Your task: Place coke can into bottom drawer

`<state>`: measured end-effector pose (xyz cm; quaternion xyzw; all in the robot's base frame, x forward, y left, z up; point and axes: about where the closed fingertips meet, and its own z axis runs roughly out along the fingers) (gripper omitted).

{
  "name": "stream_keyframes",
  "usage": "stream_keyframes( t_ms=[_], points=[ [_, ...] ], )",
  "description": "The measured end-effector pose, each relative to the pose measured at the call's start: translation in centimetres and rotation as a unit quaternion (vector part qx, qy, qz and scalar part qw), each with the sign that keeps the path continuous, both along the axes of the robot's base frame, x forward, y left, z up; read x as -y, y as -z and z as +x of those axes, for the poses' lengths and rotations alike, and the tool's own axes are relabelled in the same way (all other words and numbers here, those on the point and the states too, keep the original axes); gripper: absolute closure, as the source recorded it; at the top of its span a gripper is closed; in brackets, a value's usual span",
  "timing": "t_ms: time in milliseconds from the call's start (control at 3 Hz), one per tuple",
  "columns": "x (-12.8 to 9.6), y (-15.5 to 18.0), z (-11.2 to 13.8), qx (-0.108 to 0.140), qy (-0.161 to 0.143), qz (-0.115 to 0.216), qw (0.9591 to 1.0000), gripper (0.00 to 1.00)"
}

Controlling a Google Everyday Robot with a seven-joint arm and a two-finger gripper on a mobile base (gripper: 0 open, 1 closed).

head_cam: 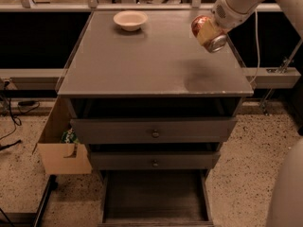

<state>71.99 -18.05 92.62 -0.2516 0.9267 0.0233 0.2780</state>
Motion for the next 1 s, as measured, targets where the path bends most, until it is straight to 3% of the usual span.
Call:
stream_keyframes(
  t_ms=[333, 667, 1000],
  points=[
    [2.9, -0.2, -3.4, -0.020, -0.062, 0.029, 0.9974, 1.00],
    [3.2, 0.2, -5.5, -0.048, -0.112, 0.015, 0.9924, 1.00],
    [3.2, 0.2, -5.5, -0.048, -0.113, 0.015, 0.9924, 1.00]
  ],
)
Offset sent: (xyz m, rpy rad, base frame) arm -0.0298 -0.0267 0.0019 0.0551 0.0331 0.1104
